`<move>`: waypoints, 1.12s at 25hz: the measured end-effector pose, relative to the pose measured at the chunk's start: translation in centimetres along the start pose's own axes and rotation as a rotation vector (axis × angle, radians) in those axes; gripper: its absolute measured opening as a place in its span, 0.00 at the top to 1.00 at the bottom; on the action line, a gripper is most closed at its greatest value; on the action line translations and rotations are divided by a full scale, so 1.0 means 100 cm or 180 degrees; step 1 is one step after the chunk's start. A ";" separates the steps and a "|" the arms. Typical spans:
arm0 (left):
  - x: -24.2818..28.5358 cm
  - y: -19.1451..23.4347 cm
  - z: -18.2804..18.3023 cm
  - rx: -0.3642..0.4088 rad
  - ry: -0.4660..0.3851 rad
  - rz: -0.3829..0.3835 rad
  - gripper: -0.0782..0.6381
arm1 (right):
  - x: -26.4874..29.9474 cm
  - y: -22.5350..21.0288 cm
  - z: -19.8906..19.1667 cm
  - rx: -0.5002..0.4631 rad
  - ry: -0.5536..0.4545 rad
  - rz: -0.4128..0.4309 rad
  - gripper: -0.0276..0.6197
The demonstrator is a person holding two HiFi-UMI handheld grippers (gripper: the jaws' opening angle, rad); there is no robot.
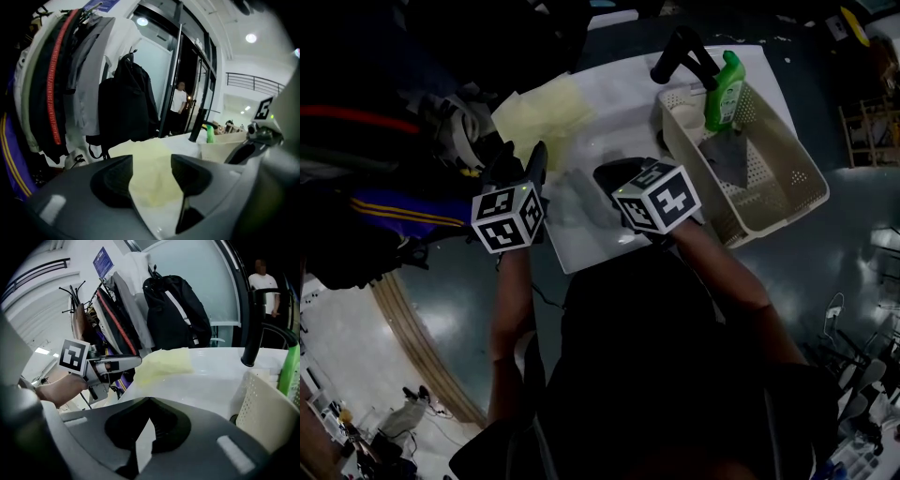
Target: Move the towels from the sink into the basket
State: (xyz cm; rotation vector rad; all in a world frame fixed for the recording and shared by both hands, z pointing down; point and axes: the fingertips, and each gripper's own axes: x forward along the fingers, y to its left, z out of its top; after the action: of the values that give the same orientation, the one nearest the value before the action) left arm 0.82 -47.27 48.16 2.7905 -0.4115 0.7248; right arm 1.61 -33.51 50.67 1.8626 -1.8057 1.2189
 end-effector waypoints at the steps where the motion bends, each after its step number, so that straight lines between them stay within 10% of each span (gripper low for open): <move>1: 0.004 0.001 -0.003 0.0045 0.0040 0.0023 0.53 | 0.001 0.000 -0.001 0.0006 0.0009 0.0009 0.96; 10: 0.031 0.001 -0.032 0.0446 0.0466 0.0106 0.42 | 0.005 0.005 -0.007 0.0033 0.0073 0.0069 0.96; 28: 0.027 -0.004 -0.052 0.0202 0.0601 -0.0104 0.82 | 0.013 0.007 -0.001 0.0049 0.0064 0.0093 0.96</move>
State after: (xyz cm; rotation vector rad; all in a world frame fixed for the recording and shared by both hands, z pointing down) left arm 0.95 -46.00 53.95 2.7468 -0.3115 0.9993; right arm 0.75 -34.49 51.36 1.8315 -1.8243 1.2606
